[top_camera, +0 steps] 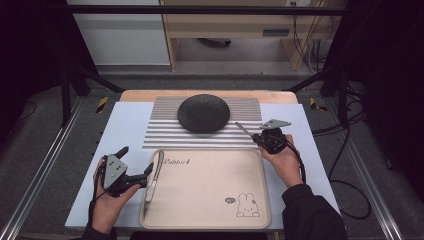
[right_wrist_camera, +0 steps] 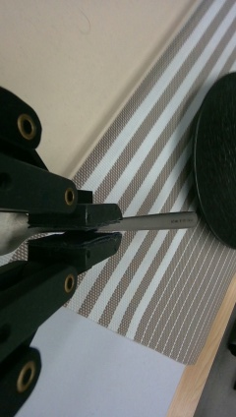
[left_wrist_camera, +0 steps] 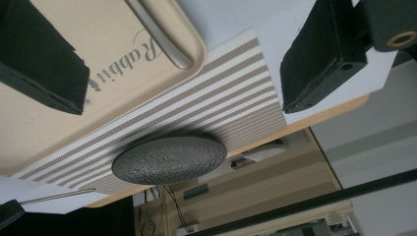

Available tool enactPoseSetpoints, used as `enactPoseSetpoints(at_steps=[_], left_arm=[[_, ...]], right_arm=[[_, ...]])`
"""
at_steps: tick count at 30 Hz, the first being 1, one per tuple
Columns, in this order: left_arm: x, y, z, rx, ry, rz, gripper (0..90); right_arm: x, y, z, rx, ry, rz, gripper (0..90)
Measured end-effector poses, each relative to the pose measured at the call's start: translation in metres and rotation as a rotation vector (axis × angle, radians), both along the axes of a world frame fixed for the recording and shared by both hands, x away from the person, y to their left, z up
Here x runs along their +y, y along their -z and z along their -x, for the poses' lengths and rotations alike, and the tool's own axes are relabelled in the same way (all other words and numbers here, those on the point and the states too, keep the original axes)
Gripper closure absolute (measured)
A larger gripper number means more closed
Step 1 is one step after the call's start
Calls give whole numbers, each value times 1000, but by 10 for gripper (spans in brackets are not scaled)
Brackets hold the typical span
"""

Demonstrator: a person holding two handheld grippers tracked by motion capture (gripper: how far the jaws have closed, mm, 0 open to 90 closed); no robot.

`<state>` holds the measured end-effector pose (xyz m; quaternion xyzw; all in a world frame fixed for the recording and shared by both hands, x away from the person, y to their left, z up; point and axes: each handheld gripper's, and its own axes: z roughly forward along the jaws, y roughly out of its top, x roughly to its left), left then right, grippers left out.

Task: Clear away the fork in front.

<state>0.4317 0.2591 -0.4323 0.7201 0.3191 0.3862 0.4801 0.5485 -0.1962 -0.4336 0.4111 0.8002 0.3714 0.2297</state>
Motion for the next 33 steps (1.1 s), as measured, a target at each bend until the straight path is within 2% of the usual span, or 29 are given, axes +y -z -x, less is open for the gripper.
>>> enactPoseSetpoints(at_steps=[2,5,10,15,18,23,25,33], left_arm=[[-8,-4,-2,4,19,-44,54],[-20,-9,-7,2,66,-85,52],[-40,-17,-12,2,134,-134,55],[-56,-20,-14,-9,174,-176,57],[-65,-20,-14,-20,199,-209,60],[-83,-22,-16,-39,242,-293,66],[-90,-22,-17,-50,257,-332,70],[-116,-23,-24,-98,311,-441,97]], right_arm=[[2,-1,5,-5,-14,-5,858],[4,-2,11,-6,-27,-11,859],[8,-6,20,-15,-54,-27,859],[13,-8,26,-17,-78,-39,858],[16,-9,30,-14,-94,-53,859],[24,-9,35,-4,-122,-57,858],[27,-9,37,-4,-136,-50,858],[41,-5,41,19,-177,-36,859]])
